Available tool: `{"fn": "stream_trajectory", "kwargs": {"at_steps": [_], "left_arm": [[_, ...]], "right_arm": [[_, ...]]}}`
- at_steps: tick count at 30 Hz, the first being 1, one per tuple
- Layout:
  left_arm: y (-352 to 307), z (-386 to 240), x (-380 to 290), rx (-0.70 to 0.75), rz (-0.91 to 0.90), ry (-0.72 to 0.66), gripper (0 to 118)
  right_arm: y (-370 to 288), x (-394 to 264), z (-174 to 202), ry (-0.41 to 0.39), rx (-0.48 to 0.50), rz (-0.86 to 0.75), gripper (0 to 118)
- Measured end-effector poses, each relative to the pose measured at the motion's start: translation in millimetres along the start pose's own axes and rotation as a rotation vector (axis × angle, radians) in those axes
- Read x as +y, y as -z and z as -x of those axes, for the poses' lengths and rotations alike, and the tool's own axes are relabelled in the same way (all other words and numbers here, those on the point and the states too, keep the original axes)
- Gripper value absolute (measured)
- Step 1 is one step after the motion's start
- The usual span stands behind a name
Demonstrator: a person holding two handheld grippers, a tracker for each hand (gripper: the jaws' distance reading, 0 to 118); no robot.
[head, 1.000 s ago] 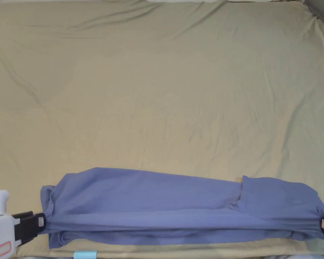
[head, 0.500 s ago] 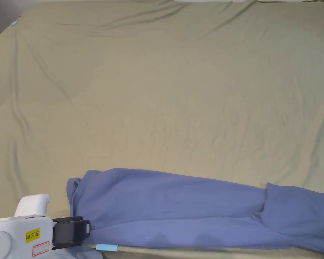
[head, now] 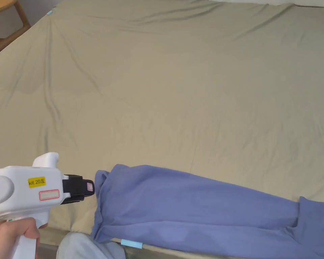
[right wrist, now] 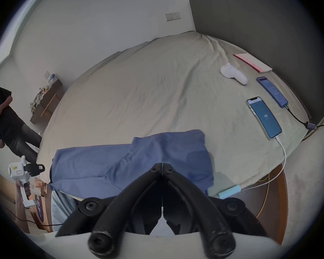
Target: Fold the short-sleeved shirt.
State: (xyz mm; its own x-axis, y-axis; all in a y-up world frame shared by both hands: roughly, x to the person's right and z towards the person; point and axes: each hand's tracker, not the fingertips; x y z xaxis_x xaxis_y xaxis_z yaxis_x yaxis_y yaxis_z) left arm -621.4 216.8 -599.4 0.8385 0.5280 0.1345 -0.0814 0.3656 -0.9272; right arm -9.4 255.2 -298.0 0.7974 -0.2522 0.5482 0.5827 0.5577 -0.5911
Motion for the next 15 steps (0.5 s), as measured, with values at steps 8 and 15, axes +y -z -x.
{"fn": "stream_trajectory", "kwargs": {"at_steps": [8,15], "left_arm": [[34,24,25,-0.093,0.118,0.013,63],[48,24,16,-0.192,0.239,-0.003,113]], "right_arm": [[6,-2,23,-0.031,-0.004,0.032,0],[9,-6,25,-0.013,-0.018,0.053,0]]}}
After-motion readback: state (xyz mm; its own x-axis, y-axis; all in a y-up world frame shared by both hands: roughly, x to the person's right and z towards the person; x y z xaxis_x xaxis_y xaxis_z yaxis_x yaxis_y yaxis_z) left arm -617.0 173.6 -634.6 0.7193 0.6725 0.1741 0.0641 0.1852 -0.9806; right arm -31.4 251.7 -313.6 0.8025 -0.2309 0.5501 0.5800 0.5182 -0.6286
